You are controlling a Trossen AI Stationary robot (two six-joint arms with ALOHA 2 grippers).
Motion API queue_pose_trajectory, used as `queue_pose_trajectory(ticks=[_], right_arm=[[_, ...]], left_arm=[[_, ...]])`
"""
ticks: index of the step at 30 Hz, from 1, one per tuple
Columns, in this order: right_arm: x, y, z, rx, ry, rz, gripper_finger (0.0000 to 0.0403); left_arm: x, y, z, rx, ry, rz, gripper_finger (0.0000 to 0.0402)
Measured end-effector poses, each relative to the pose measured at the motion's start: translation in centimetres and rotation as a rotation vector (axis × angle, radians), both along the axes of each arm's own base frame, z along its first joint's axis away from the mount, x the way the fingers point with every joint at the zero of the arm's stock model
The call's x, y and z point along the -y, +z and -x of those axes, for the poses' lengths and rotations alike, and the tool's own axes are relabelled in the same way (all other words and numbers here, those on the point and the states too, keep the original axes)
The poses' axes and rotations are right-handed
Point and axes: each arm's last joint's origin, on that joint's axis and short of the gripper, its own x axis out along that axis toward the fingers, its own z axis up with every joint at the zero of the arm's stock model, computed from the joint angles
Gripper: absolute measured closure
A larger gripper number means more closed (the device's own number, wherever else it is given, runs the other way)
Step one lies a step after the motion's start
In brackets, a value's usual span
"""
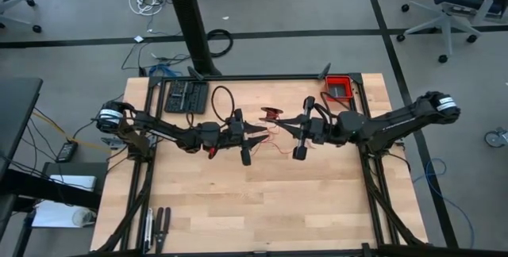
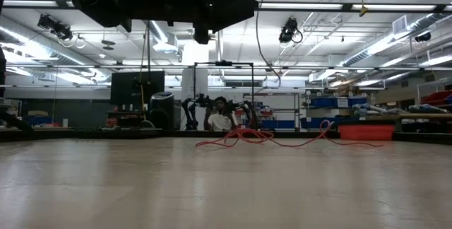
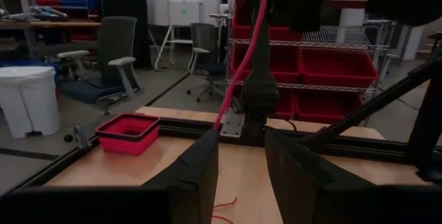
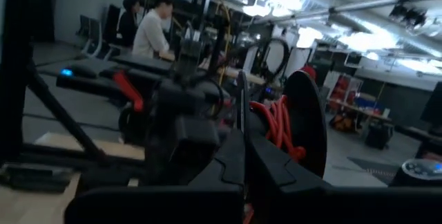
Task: Coil cords
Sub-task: Coil the red wire on the black spool
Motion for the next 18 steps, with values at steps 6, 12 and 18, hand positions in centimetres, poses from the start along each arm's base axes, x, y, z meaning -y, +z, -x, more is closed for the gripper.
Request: queue_pose_trajectory(ticks=[6, 12, 18], right_arm=[[0.1, -0.4, -1.1, 0.048, 0.031, 0.011, 0.0402], [0.0, -0.9, -1.5, 0.035, 0.037, 0.015, 0.0402], [-0.1, -0.8, -1.5, 0.042, 0.053, -0.001, 0.0402]], left_arm=[[-0.1, -0.1, 0.0, -0.006, 0.025, 0.0, 0.0277], [-0.2, -0.2, 0.0, -0.026, 0.068, -0.001, 0.0278], [-0.4, -0.2, 0.1, -0.025, 0.147, 0.002, 0.028]])
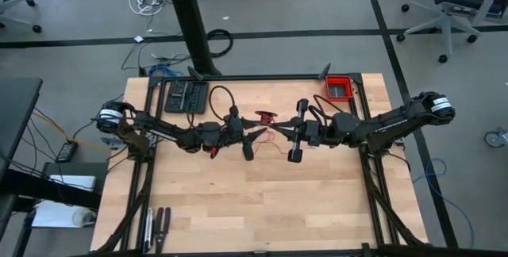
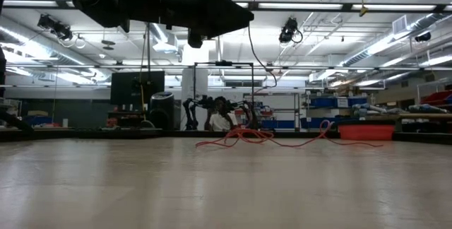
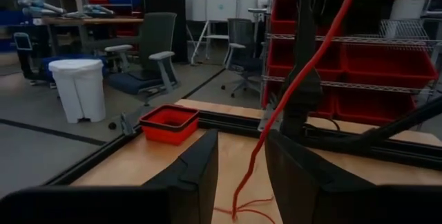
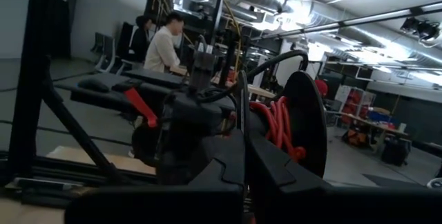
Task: Coil cords
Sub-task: Coil the red wire on the black spool
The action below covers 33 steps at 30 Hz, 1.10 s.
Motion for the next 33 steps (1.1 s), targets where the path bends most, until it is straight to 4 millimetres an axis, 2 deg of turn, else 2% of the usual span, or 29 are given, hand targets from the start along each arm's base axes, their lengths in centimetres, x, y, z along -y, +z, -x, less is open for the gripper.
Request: queue_pose_trajectory(ticks=[6, 15, 20, 24, 33], right_arm=[[0.0, 0.0, 0.0, 0.003, 0.006, -0.007, 0.0402], [-0.1, -0.1, -0.2, 0.012, 0.044, -0.037, 0.0402], [-0.1, -0.1, -0.1, 0.001, 0.038, -0.036, 0.0402], [-0.2, 0.4, 0.7, -0.017, 0.028, -0.036, 0.0402], [0.0, 0.4, 3.2, -0.2, -0.021, -0.075, 0.0402]], left_arm=[[0.0, 0.0, 0.0, 0.001, 0.002, -0.001, 0.0286], [0.1, 0.2, 0.0, 0.028, -0.041, 0.004, 0.0394], [0.1, 0.2, 0.0, 0.025, -0.041, 0.0, 0.04], [-0.1, 0.2, 0.2, -0.033, 0.013, -0.048, 0.04], [-0.1, 2.5, 2.1, -0.147, -0.002, -0.132, 0.0401]])
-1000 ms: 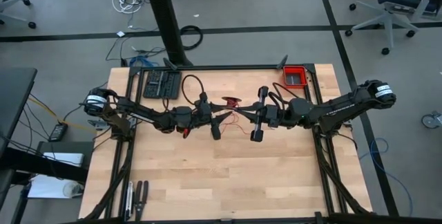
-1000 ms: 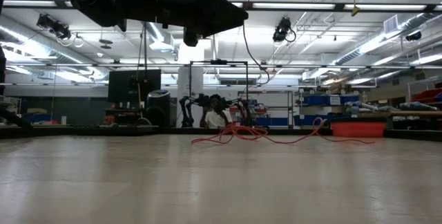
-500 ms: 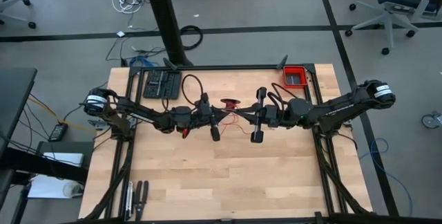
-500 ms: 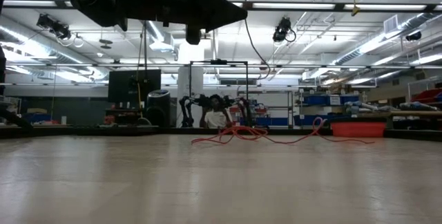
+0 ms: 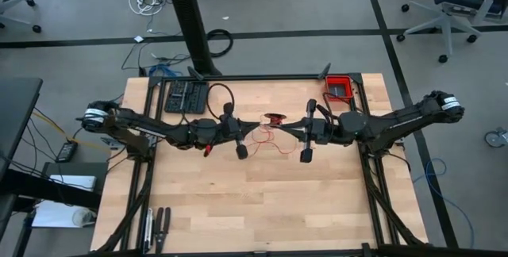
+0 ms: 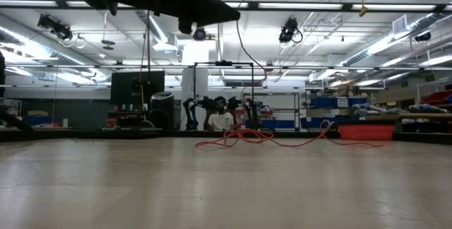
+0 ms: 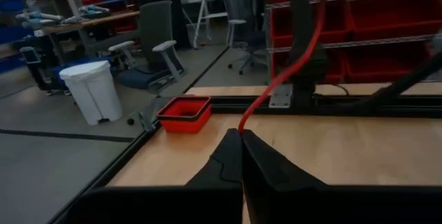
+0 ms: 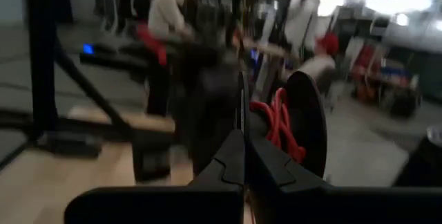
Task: Coil cords
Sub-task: Coil the red wire on the black spool
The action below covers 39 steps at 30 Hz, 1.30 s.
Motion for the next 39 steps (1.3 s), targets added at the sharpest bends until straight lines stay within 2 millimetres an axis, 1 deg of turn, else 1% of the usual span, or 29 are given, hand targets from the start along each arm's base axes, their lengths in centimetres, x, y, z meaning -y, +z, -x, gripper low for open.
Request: queue_pose_trajectory(ticks=[4, 8, 13, 16, 21, 25, 30, 34, 37, 39], right_arm=[[0.5, -0.7, 0.7, -0.099, -0.017, -0.076, 0.0402], [0.9, -1.8, 0.7, -0.195, -0.018, -0.156, 0.0402], [1.5, -2.7, 0.1, -0.256, 0.057, -0.259, 0.0402], [1.8, -3.1, -0.2, -0.277, 0.06, -0.291, 0.0402], [1.8, -3.7, -0.8, -0.305, 0.116, -0.32, 0.0402], [1.7, -4.4, -1.8, -0.322, 0.201, -0.351, 0.0402], [1.8, -5.1, -3.4, -0.289, 0.345, -0.366, 0.0402], [2.1, -5.4, -4.4, -0.254, 0.454, -0.353, 0.0402], [2.2, -5.3, -4.8, -0.208, 0.549, -0.311, 0.0402], [2.2, -5.0, -4.9, -0.178, 0.604, -0.289, 0.0402]], left_arm=[[0.1, 1.0, 1.0, -0.028, -0.025, -0.024, 0.0401], [0.4, 1.8, 1.3, -0.013, -0.04, -0.084, 0.0401], [1.1, 2.2, 1.4, -0.013, -0.065, -0.238, 0.0401], [1.3, 2.6, 1.4, 0.008, -0.067, -0.303, 0.0401], [1.3, 3.3, 1.4, 0.06, -0.053, -0.364, 0.0401], [1.3, 3.5, 1.4, 0.079, -0.092, -0.403, 0.0401], [1.6, 4.2, 0.2, 0.077, -0.163, -0.429, 0.0401], [1.8, 4.4, -1.3, 0.005, -0.218, -0.454, 0.0401], [2.1, 3.9, -2.3, -0.049, -0.282, -0.45, 0.0401], [2.2, 3.6, -2.8, -0.055, -0.318, -0.438, 0.0401]])
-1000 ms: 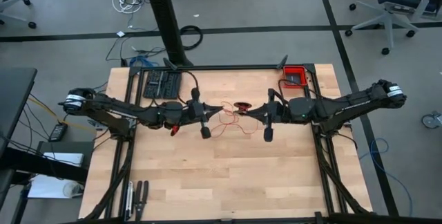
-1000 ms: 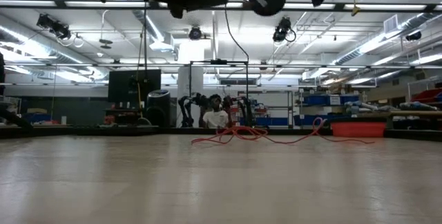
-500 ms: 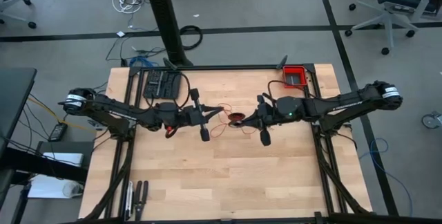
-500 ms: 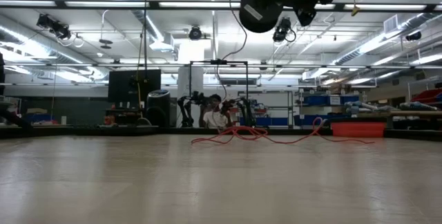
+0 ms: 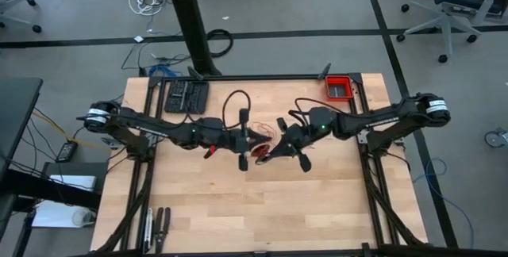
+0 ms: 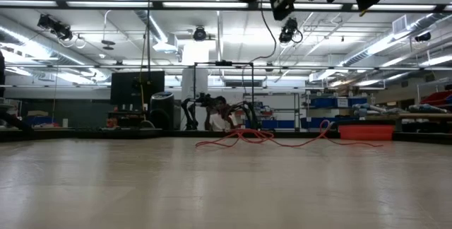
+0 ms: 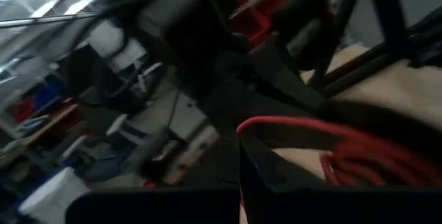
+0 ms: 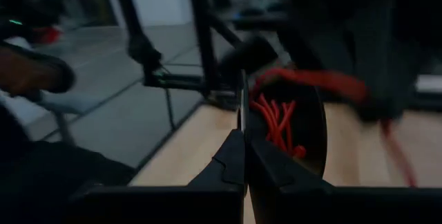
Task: Coil cords
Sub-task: Coil the red wire on the black spool
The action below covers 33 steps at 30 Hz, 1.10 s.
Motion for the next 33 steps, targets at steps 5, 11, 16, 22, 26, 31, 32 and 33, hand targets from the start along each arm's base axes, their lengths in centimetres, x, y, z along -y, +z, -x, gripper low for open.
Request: queue_pose_trajectory(ticks=[5, 11, 16, 22, 26, 31, 32, 33], right_arm=[[0.1, 0.7, 0.0, 0.081, 0.076, -0.004, 0.0402], [0.1, 1.5, 0.0, 0.169, 0.063, 0.018, 0.0402], [0.1, 1.8, 0.0, 0.213, 0.05, 0.039, 0.0402], [0.1, 2.2, 0.1, 0.27, 0.042, 0.061, 0.0402], [0.2, 2.9, 0.2, 0.343, 0.018, 0.076, 0.0402], [0.2, 3.6, 0.3, 0.428, 0.019, 0.088, 0.0402], [0.2, 3.7, 0.4, 0.446, 0.019, 0.088, 0.0402], [0.2, 3.9, 0.4, 0.463, 0.018, 0.088, 0.0402]], left_arm=[[0.0, -0.3, -0.2, -0.006, -0.003, 0.087, 0.0401], [0.1, -0.5, -0.2, -0.026, 0.001, 0.202, 0.0389], [0.2, -0.6, -0.2, -0.039, -0.017, 0.305, 0.035], [0.3, -0.8, -0.2, -0.062, -0.075, 0.368, 0.0307], [0.5, -0.6, -0.2, -0.049, -0.094, 0.382, 0.0303], [0.5, -0.1, -0.2, 0.003, -0.098, 0.384, 0.0303], [0.6, 0.0, -0.2, 0.017, -0.101, 0.385, 0.0303], [0.6, 0.2, -0.2, 0.033, -0.104, 0.385, 0.0303]])
